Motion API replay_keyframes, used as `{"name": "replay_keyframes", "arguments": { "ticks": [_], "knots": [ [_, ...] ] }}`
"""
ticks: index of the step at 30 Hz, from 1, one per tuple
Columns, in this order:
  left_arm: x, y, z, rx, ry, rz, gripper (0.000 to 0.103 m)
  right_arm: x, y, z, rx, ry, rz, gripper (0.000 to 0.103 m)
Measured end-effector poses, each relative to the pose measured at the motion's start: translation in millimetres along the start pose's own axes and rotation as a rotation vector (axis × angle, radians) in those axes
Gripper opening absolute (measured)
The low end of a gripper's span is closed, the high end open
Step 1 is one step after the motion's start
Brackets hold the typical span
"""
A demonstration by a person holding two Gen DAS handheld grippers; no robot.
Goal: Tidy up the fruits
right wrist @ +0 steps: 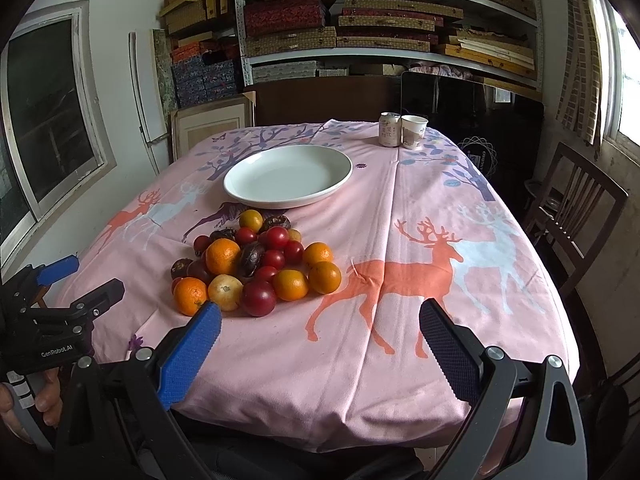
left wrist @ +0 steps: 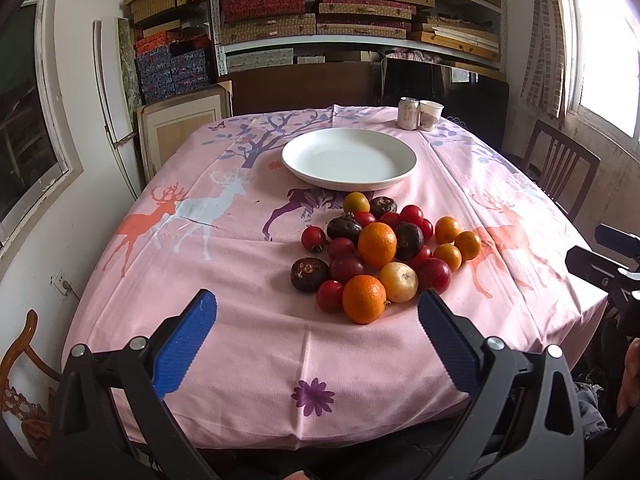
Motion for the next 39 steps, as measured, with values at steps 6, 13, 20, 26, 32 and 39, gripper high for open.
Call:
{"name": "replay_keyframes", "arguments": {
  "ticks": [6, 13, 20, 26, 32, 39],
  "knots": [
    [1.3, 1.1, -0.3, -0.001, 0.0, -0.001, 0.099, 0.9, 0.7, -1.8, 0.001, -0.003, 0.001, 0.099],
    [1.1, 1.0, -0.8, 0.0, -0.002, -0.002, 0.099, 1.3, 0.9, -1.9, 0.001, -0.003, 0.0, 0.099],
    [5.0, 4.5, -1.6, 0.0, -0.004, -0.007, 0.099, 1.5, 1.1, -2.4, 0.002, -0.003, 0.0, 0.099],
    [4.8, 4.5, -1.8, 0.0, -0.004, -0.008, 0.099, 2.8, 1.2, -3.4, 0.002, -0.004, -0.001, 0.099],
    [5.3, 4.8, -1.9, 0.0, -0.005, -0.008, 0.099, 1.4, 1.0, -0.9, 0.0, -0.001, -0.002, 0.099],
    [17.1, 20.1, 3.6, 0.012, 0.042, -0.044, 0.099, 7.3, 2.9, -10.3, 0.014, -0.026, 0.019, 0.099]
  ]
}}
Point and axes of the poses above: each gripper's, at about its wrist camera, not at the fingertips, and y roughly the way its jaws point, z to its right, x to its underside, the point moved 10 cm from there along y, roughly the way its jaws point, and after that the axes turned 4 degrees about x, right-handed, at the moved point
